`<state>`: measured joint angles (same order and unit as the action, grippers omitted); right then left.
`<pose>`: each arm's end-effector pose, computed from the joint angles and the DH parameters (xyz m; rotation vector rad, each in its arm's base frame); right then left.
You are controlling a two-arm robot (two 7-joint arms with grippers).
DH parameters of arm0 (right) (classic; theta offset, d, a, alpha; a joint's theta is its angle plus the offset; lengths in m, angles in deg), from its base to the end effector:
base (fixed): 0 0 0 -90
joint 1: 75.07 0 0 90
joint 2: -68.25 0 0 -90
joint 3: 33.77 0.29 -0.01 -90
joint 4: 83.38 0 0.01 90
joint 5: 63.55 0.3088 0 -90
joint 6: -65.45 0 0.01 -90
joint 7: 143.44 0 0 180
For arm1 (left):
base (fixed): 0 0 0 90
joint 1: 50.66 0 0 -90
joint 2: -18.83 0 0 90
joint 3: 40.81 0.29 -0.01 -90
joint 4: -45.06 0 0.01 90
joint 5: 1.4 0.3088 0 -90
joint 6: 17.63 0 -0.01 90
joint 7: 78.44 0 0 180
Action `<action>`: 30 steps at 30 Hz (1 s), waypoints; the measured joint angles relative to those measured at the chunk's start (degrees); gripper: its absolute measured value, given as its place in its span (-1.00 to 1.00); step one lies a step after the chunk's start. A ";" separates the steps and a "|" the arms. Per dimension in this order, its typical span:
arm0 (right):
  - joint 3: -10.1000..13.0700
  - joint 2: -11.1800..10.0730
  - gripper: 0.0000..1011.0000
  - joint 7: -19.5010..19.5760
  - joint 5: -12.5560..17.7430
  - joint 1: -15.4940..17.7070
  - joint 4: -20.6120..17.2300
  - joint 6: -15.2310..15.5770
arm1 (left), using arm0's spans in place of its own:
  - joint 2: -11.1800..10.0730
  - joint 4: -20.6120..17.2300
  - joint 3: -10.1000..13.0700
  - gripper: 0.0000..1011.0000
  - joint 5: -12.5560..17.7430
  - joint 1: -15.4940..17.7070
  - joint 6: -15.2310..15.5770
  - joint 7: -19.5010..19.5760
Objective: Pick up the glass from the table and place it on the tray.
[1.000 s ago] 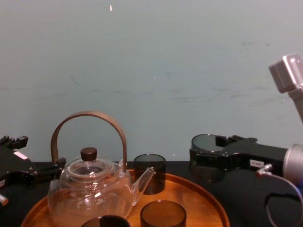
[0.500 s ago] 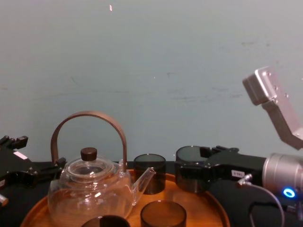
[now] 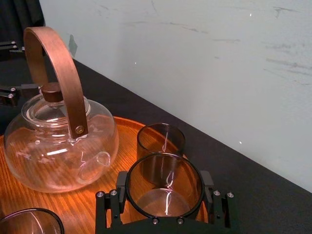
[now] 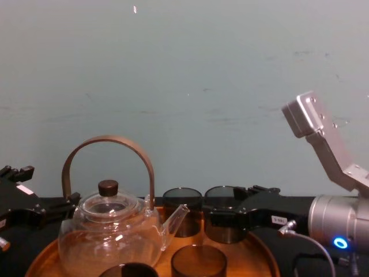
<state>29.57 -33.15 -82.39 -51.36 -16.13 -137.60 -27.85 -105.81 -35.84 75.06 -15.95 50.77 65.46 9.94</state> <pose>0.4583 0.0199 -0.3051 -0.2272 -0.0175 -0.7922 0.3581 0.0826 -0.3023 0.3044 -0.2849 1.2478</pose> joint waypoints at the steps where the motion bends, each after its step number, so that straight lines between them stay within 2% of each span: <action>1: -0.08 0.14 0.79 -0.05 -0.08 -0.10 0.29 -0.17 | 0.00 0.00 0.00 1.00 0.00 0.00 0.00 0.00; 16: -0.81 1.15 0.79 -0.22 -1.05 -0.82 2.25 -0.86 | 0.00 0.00 0.00 1.00 0.00 0.00 0.00 0.00; 30: -1.55 1.95 0.79 -0.09 -2.22 -1.14 3.56 -0.12 | 0.00 0.00 0.00 1.00 0.00 0.00 0.00 0.00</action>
<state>28.03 -31.20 -82.48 -53.58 -17.28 -134.04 -27.97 -105.82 -35.85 75.06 -15.95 50.77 65.46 9.94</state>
